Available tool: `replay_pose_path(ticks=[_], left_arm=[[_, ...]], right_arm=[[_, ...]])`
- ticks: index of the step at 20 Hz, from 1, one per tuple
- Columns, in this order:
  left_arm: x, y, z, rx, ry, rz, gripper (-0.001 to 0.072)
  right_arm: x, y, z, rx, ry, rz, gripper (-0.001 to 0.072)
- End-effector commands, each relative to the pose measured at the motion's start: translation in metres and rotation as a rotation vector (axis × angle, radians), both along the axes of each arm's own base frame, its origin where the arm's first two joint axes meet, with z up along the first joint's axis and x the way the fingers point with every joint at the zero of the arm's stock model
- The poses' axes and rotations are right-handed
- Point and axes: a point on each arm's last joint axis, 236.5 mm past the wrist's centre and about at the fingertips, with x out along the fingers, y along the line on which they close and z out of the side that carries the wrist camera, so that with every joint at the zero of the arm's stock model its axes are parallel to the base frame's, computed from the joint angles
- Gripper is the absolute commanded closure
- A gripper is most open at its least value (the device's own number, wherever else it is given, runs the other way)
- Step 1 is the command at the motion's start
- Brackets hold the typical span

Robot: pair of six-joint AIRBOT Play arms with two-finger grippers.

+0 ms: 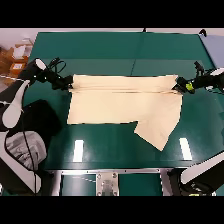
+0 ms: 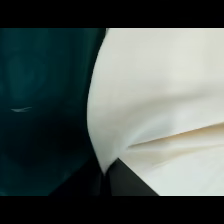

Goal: Fold the shirts.

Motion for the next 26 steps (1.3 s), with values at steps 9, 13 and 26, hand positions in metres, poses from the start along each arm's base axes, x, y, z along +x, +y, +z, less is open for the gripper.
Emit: replay_pose_path(ticks=[9, 13, 26], left_arm=[[-0.026, -0.017, 0.072, -0.173, 0.112, -0.055, 0.0247], [-0.093, 0.039, 0.097, 0.011, 0.192, -0.046, 0.0248], [-0.255, -0.032, 0.003, -0.214, 0.054, 0.294, 0.0089]], right_arm=[[-0.023, 0.0, 0.07, 0.049, 0.078, -0.018, 0.0428], [-0.084, -0.009, 0.107, 0.047, 0.066, -0.09, 0.0429], [-0.294, 0.057, 0.001, 0.19, 0.229, -0.538, 0.0241]])
